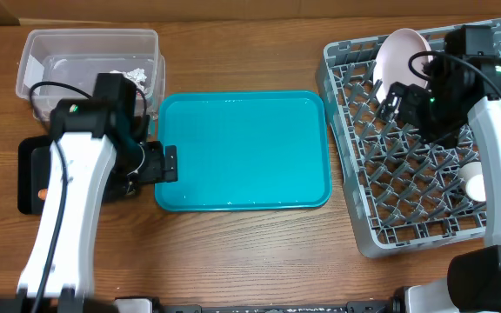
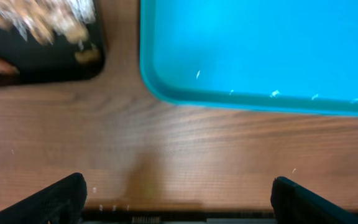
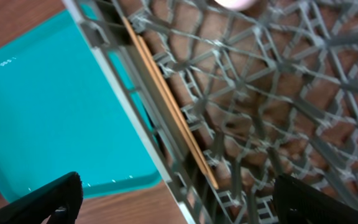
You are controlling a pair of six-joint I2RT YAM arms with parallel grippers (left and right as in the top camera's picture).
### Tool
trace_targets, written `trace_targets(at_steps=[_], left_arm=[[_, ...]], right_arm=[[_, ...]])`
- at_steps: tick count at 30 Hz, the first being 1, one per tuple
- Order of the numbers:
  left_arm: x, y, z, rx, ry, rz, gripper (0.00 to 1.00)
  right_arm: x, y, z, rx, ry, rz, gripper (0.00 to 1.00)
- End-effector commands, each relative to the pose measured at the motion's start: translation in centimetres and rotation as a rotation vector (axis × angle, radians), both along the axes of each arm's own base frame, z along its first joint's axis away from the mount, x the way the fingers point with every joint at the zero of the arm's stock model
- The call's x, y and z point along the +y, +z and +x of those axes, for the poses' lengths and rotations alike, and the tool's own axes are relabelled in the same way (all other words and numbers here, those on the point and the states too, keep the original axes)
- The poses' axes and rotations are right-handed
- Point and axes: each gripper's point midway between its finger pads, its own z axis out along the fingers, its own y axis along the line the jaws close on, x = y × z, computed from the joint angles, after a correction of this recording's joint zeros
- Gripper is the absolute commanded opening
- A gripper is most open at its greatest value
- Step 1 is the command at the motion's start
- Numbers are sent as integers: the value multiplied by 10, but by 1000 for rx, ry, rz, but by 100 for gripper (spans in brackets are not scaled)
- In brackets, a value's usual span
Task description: Sort waste into correct bins and load items into the dishwasher
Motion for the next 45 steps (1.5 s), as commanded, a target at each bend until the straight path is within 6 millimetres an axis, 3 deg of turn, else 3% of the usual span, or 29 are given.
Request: trace_targets(at_steps=[1,10,17,21,27,32,45], left_arm=[[-1,38,-11,-190,-22,-16,98],[13,89,-62,-651,3,59,100],[30,110,-105,-916,174,80,100],[29,118,-116,-978,192,56,100],[29,103,-125,-909,193,60,100],[29,87,-137,-828,190,69,100],[29,88,-137,-830,190,69,100]], right_arm=[[0,3,-4,-13,26,-7,100],[17,14,-18,-238,29,-7,100],[1,24,-66,-492,-29,-101,100],[-3,22,-91,-553,-46,-127,100],[-2,15,-113,-516,-44,-126,100],[-2,12,-113,-500,-43,-126,100],[-3,3,-108,-457,-40,-126,100]])
